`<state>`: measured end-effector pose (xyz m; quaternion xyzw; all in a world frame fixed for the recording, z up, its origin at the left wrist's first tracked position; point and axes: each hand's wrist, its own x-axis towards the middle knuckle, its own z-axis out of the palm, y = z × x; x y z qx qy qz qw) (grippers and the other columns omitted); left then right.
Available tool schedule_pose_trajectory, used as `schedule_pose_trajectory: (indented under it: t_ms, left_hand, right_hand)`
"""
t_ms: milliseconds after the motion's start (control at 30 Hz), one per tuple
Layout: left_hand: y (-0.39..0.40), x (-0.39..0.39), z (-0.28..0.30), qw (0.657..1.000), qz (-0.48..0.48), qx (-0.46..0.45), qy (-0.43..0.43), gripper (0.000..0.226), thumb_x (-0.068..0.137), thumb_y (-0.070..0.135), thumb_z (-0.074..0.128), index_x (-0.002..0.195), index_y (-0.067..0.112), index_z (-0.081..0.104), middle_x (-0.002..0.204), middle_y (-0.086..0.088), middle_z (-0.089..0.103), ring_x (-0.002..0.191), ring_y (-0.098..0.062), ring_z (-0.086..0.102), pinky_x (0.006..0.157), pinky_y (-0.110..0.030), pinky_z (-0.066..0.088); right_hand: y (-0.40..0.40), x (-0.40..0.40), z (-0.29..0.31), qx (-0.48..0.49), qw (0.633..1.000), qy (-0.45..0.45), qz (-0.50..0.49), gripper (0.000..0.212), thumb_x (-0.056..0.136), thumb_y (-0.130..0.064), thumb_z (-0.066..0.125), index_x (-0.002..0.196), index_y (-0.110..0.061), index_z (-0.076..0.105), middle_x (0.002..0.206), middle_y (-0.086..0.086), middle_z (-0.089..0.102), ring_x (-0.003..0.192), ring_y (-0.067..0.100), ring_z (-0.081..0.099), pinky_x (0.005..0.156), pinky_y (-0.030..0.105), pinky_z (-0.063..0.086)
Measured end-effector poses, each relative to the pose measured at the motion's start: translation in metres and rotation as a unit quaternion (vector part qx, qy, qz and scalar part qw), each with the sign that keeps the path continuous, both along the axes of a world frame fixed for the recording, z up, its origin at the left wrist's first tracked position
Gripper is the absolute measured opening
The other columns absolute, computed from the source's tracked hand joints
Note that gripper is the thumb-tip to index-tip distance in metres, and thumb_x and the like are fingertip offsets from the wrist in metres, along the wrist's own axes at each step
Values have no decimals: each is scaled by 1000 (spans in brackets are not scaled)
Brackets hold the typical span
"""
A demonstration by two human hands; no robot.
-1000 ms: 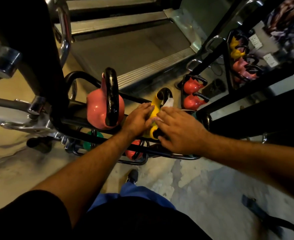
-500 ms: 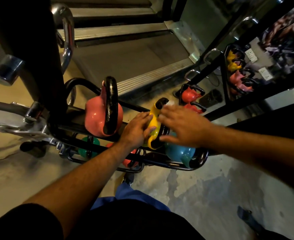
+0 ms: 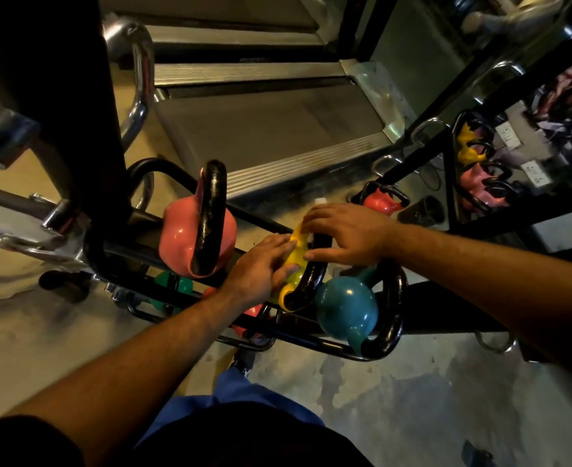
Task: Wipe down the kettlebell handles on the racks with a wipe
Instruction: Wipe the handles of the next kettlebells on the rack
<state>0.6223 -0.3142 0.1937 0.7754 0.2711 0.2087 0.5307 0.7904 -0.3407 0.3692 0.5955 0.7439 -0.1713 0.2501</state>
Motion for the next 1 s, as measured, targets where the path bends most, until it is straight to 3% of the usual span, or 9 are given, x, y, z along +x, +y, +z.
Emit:
schedule_pose_trajectory:
  t_ms: [133, 267, 433, 567, 700, 800, 1000]
  left_hand:
    - [1, -1, 2, 1000, 3, -8, 12, 50, 95, 36, 61, 143, 27, 50, 155, 6, 38, 145, -12, 30, 119, -40, 28]
    - [0, -1, 0, 1000, -5, -18, 4, 51, 94, 38, 60, 143, 31, 49, 154, 9, 38, 144, -11, 30, 118, -43, 30]
    - [0, 0, -1, 1000, 0, -19, -5, 50, 93, 33, 64, 141, 28, 52, 153, 7, 41, 144, -11, 31, 117, -43, 30]
    - [2, 1, -3, 999, -4, -33, 2, 51, 94, 37, 62, 142, 32, 50, 153, 11, 39, 144, -8, 30, 118, -43, 29]
    - [2, 0, -3, 1000, -6, -26, 5, 51, 94, 37, 62, 143, 31, 50, 154, 11, 39, 144, -7, 29, 119, -38, 29]
    - [1, 1, -1, 1000, -4, -28, -5, 50, 94, 34, 63, 142, 26, 51, 153, 7, 40, 144, -8, 28, 119, -37, 27]
    - [3, 1, -7, 1000, -12, -24, 3, 50, 94, 37, 62, 142, 30, 50, 154, 10, 39, 145, -5, 28, 119, -37, 28]
  right_hand:
    - [15, 6, -6, -15, 998, 11, -54, 84, 85, -83, 33, 129, -18, 63, 136, 0, 58, 122, 14, 54, 99, 40, 51]
    - [19, 13, -4, -30, 992, 71, -103, 74, 88, -77, 41, 127, -19, 66, 138, -1, 58, 125, 16, 55, 104, 41, 47]
    - [14, 16, -12, -21, 995, 79, -57, 75, 86, -80, 38, 118, -21, 69, 124, -3, 64, 115, 12, 57, 98, 39, 49]
    - [19, 23, -11, -7, 989, 93, -117, 72, 88, -76, 44, 125, -18, 66, 127, 1, 63, 115, 17, 60, 97, 43, 51]
    - [15, 22, -17, 4, 988, 122, -95, 75, 82, -81, 39, 115, -21, 70, 113, -3, 66, 104, 12, 61, 90, 41, 53]
    - [11, 29, -19, 52, 976, 155, -145, 72, 83, -77, 42, 117, -19, 69, 114, -5, 67, 104, 10, 63, 91, 41, 53]
    - [1, 20, -19, 62, 986, 137, -65, 75, 87, -77, 38, 121, -17, 69, 120, -1, 68, 111, 14, 62, 95, 33, 49]
